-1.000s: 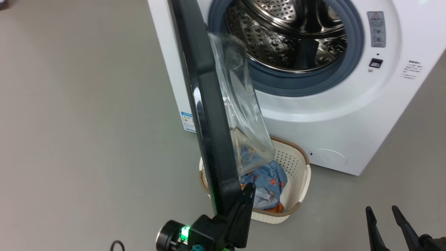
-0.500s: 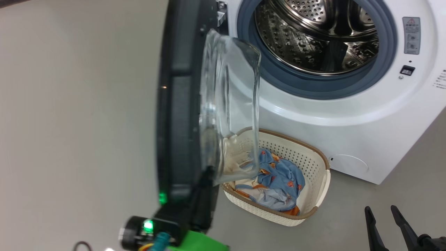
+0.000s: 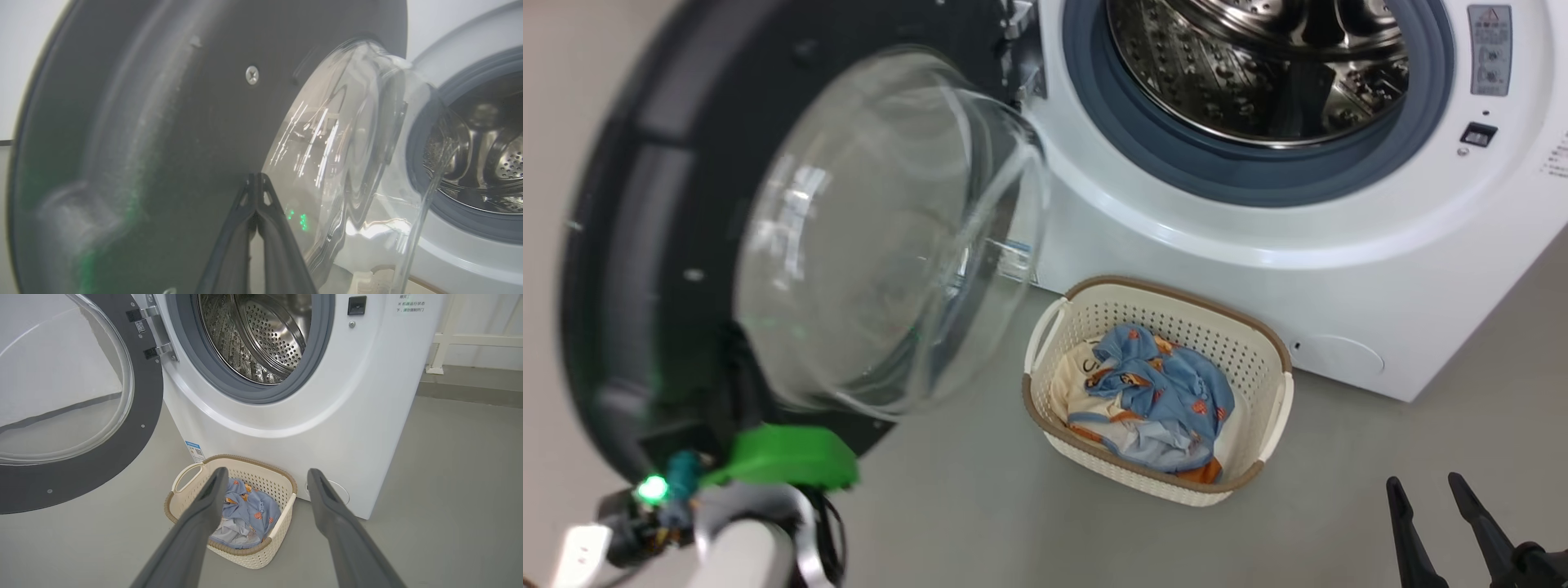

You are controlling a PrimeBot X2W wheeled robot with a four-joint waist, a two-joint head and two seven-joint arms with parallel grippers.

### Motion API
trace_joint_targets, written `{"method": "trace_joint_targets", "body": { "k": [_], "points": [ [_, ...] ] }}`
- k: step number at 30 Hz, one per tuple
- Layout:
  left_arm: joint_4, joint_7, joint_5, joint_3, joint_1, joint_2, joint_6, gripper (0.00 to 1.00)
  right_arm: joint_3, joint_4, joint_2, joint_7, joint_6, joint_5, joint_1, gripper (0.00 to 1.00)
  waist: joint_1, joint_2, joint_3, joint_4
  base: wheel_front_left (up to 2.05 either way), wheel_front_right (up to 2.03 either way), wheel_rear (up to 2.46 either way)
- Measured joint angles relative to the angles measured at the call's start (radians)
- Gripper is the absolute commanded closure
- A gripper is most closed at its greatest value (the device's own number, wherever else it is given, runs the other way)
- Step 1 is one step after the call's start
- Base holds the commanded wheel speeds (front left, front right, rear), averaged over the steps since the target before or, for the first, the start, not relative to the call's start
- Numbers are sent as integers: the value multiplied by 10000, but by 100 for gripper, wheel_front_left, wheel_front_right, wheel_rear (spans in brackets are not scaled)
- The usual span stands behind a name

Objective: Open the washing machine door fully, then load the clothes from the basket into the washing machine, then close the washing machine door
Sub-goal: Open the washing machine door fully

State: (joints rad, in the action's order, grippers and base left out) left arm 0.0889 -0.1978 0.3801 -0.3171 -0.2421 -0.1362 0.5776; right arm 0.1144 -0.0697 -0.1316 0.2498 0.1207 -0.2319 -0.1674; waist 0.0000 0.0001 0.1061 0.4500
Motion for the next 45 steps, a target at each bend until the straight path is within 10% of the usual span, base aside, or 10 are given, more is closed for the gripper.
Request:
{"method": "trace_joint_targets", "body": {
  "k": [21,35,36,40,42,45],
  "points": [
    [3484,-589,-136,3923,-2442,253,-840,100,-35,4,-522,0,0,-249,147,0,0,0,767,-952,0,0,0],
    [2901,-587,-773,4976,-2466,740,-1534,100,-44,-105,-274,0,0,-251,148,0,0,0,392,-806,0,0,0],
    [2606,-587,-826,4976,-2407,769,-1572,97,-40,-113,-253,0,0,-251,148,0,0,0,351,-795,0,0,0],
    [1185,-589,-1152,4828,-1862,895,-1762,18,-33,-150,-209,0,0,-251,144,0,0,0,187,-758,0,0,0],
    [568,-587,-1258,4577,-1535,928,-1795,0,-36,-157,-190,0,0,-251,144,0,0,0,124,-754,0,0,0],
    [-410,-587,-1254,4111,-1136,995,-2067,0,-42,-153,-171,0,0,-249,146,0,0,0,77,-801,0,0,0]
  ]
}}
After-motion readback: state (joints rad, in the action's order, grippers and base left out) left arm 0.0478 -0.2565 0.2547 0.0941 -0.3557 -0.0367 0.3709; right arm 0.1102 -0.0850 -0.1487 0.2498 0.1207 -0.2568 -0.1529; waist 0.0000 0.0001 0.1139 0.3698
